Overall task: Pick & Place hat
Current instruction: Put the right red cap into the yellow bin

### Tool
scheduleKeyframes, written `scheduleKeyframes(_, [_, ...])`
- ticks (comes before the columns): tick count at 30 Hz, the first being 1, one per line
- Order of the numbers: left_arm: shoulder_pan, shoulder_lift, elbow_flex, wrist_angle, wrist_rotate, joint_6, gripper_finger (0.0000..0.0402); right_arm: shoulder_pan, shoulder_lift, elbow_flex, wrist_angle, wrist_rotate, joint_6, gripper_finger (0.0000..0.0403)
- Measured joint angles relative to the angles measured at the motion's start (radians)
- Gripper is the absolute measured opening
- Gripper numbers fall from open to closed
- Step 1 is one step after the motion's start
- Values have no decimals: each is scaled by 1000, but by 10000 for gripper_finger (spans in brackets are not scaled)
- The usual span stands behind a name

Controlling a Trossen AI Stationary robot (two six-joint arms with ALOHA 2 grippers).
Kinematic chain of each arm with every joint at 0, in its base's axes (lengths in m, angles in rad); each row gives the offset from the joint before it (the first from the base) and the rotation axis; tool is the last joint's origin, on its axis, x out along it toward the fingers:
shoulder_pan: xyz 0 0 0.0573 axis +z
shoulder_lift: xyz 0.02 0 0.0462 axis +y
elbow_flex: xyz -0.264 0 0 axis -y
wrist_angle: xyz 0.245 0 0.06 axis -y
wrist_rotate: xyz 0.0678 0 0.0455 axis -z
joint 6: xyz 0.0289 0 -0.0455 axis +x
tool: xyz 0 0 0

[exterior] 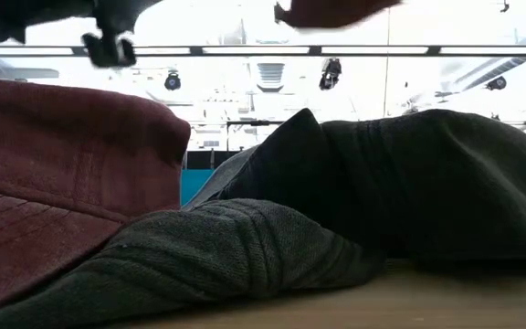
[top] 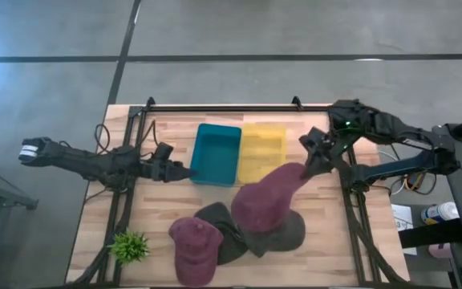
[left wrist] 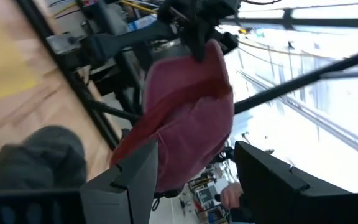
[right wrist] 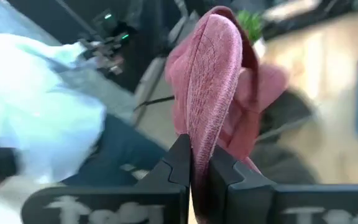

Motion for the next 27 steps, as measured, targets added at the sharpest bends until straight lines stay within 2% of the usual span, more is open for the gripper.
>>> scheduleKeyframes(6, [0,89,116,-24,101,71,206,75,26,113,-135,276,-173,12])
scheduleKeyframes(13, [0,168,217,-52,174,122,206,215,87,185,-382,826,-298,13])
scheduleKeyframes(19, [6,238,297,-168,174,163,206,393,190,183,-498,1134,-417,13])
scheduleKeyframes(23, [11,292,358,-246,174,190,206,525,298,181,-616,1401,-511,13])
scheduleKeyframes(25, [16,317,388,-283,171,229,206,582,342,181,-658,1493,-549,13])
scheduleKeyframes(27, [24,341,416,-297,163,274,206,630,375,181,-684,1506,-565,13])
